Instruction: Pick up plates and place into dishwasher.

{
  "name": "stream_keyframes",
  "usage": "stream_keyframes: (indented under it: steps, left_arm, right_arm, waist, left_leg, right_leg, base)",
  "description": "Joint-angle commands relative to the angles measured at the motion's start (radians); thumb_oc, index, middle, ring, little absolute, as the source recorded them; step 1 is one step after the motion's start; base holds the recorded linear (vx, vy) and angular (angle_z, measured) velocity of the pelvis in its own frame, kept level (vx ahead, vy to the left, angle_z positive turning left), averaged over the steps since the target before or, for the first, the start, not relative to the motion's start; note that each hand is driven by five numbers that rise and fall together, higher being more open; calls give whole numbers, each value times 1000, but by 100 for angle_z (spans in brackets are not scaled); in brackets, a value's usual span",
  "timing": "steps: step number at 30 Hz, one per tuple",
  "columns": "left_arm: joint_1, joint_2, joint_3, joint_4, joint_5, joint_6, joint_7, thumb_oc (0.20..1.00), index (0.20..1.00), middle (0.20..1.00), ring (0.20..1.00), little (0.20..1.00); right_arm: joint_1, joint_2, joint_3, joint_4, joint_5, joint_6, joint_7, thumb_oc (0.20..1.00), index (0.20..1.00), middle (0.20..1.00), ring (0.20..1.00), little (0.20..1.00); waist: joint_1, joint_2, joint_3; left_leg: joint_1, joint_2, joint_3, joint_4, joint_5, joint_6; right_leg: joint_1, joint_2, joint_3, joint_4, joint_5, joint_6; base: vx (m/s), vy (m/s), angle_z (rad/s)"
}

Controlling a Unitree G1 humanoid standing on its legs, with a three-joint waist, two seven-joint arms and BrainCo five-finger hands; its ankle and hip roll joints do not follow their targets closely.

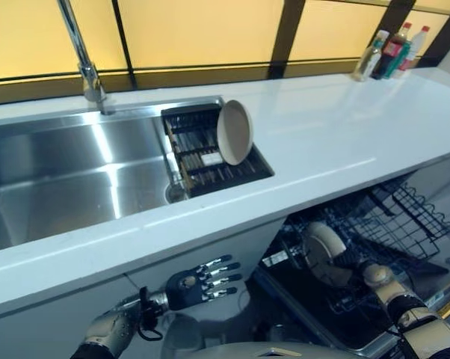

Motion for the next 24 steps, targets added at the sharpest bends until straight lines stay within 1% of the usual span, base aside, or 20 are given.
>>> stream_keyframes:
  steps: [1,2,3,4,5,8,15,21,24]
  left_arm:
    - [-4,10,-55,-101,-23,1,-14,1000,1000,1000,1000,1000]
    - [-4,10,-54,-100,-22,1,-15,1000,1000,1000,1000,1000]
    - [-3,10,-56,-102,-20,3,-17,1000,1000,1000,1000,1000]
    - [-1,11,-56,-102,-21,3,-19,1000,1000,1000,1000,1000]
    - [-2,11,-60,-103,-25,4,-17,1000,1000,1000,1000,1000]
    - [-4,10,-67,-108,-34,7,-9,1000,1000,1000,1000,1000]
    - [2,10,-69,-116,-45,15,-1,1000,1000,1000,1000,1000]
    - [6,9,-79,-121,-59,6,5,1000,1000,1000,1000,1000]
    - [12,7,-85,-128,-71,-5,14,1000,1000,1000,1000,1000]
  right_arm:
    - [-77,-31,-13,76,-35,28,-43,200,200,200,200,200]
    - [-76,-31,-14,79,-37,32,-48,200,200,200,200,200]
    - [-74,-28,-16,85,-39,44,-60,219,219,219,219,219]
    - [-73,-26,-20,89,-42,54,-71,570,570,570,570,570]
    - [-73,-23,-22,96,-44,67,-84,1000,1000,1000,1000,1000]
    - [-75,-19,-32,107,-56,100,-105,1000,1000,1000,1000,1000]
    - [-71,-24,-52,110,-61,142,-160,1000,1000,1000,1000,1000]
    - [-73,-43,-69,114,-63,155,-199,1000,1000,1000,1000,1000]
    - [-65,-58,-83,101,-52,160,-235,1000,1000,1000,1000,1000]
  waist:
    - [9,26,-1]
    - [9,27,-2]
    - [11,27,-3]
    - [11,28,-4]
    - [12,29,-5]
    - [11,32,-8]
    - [5,35,-11]
    - [-3,35,-26]
    - [-12,32,-36]
  left_leg:
    - [15,42,49,-74,34,47]
    - [15,43,50,-74,35,47]
    - [16,45,50,-75,37,46]
    - [16,47,51,-75,39,44]
    - [16,48,52,-76,40,44]
    - [18,50,54,-79,44,42]
    - [24,53,63,-83,46,41]
    - [35,47,71,-100,50,39]
    - [45,42,77,-110,49,40]
  right_leg:
    - [-41,-88,47,-9,129,120]
    - [-39,-87,46,-10,128,120]
    - [-36,-87,44,-13,126,119]
    - [-33,-86,42,-15,123,119]
    - [-30,-85,41,-17,122,119]
    - [-25,-83,41,-23,123,118]
    - [-18,-82,48,-31,124,118]
    - [-11,-76,55,-41,117,118]
    - [-10,-73,62,-48,111,117]
  base:
    - [-1,-7,10]
    - [-1,-14,10]
    - [0,-15,5]
    - [0,0,0]
    - [0,0,0]
    - [0,0,0]
    - [0,0,0]
    - [-2,26,-1]
    - [-1,39,-2]
